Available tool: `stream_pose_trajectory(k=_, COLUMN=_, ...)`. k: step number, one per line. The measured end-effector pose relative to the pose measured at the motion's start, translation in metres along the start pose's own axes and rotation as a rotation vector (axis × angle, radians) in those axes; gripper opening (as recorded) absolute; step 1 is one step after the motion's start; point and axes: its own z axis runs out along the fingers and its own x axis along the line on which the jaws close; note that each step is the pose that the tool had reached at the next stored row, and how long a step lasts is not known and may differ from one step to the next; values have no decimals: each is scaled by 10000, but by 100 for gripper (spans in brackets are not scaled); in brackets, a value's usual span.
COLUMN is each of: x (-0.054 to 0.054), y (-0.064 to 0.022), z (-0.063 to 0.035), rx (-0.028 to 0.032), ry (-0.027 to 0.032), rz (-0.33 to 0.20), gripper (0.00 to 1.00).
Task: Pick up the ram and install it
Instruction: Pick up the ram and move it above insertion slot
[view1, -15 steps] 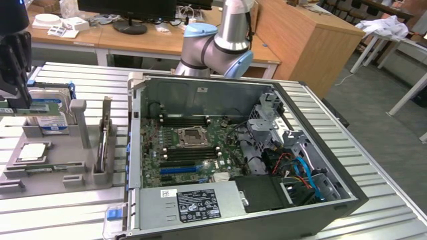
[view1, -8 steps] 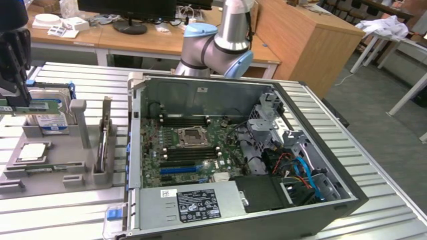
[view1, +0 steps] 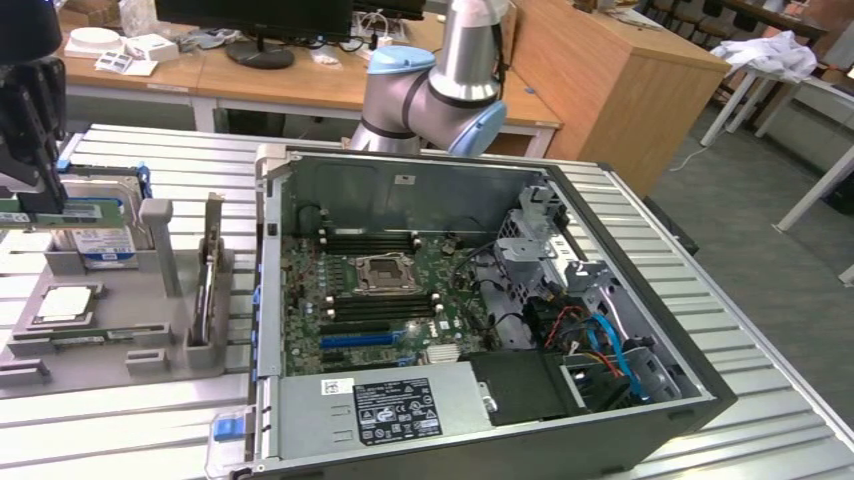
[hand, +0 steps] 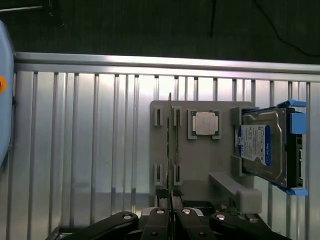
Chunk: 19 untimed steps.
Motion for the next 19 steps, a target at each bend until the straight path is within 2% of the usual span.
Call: stream_pose_trajectory(k=19, x=2, y=-307, z=-11, rx=1, ry=-1, rz=1, gripper=12)
